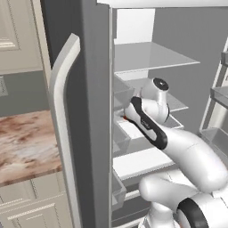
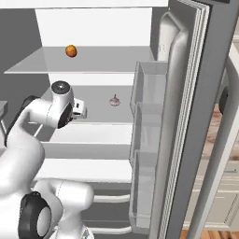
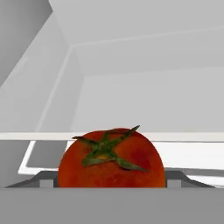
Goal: Place the tomato in the correct fridge rack based on whether it is a fruit or vegetable. Finally, close the fridge door.
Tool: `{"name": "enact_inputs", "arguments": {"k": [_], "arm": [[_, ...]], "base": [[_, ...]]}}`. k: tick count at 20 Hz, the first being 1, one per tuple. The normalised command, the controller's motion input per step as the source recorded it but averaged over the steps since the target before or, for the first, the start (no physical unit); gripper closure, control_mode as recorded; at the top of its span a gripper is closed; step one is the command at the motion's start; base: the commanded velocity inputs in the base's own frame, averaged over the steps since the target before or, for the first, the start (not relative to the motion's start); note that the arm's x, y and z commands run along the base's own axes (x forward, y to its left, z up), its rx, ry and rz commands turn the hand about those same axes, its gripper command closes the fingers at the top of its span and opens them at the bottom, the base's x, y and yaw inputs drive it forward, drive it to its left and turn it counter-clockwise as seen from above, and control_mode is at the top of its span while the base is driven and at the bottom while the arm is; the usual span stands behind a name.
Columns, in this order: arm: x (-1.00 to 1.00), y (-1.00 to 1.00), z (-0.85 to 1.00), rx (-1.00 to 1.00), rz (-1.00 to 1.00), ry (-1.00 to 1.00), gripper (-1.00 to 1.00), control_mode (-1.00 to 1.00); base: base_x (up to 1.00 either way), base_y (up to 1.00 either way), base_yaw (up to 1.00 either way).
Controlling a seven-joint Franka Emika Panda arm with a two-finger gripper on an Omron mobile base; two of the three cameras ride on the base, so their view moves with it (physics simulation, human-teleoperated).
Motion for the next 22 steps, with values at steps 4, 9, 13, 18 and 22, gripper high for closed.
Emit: {"name": "enact_inputs", "arguments": {"k": [4,9,13,18,22], "arm": [[0.79,0.0,-0.22,-0.02,0.0,0.0,1.0,-1.0],[0.81,0.0,-0.22,-0.03,0.0,-0.01,1.0,-1.0],[0.68,0.0,-0.01,0.0,0.0,-0.04,1.0,-1.0],[0.81,0.0,-0.21,0.0,0.0,-0.05,1.0,-1.0],[0.88,0.0,-0.29,0.0,0.0,-0.03,-1.0,-1.0]], "base": [[0.0,0.0,0.0],[0.0,0.0,0.0],[0.0,0.0,0.0],[0.0,0.0,0.0],[0.0,0.0,0.0]]}}
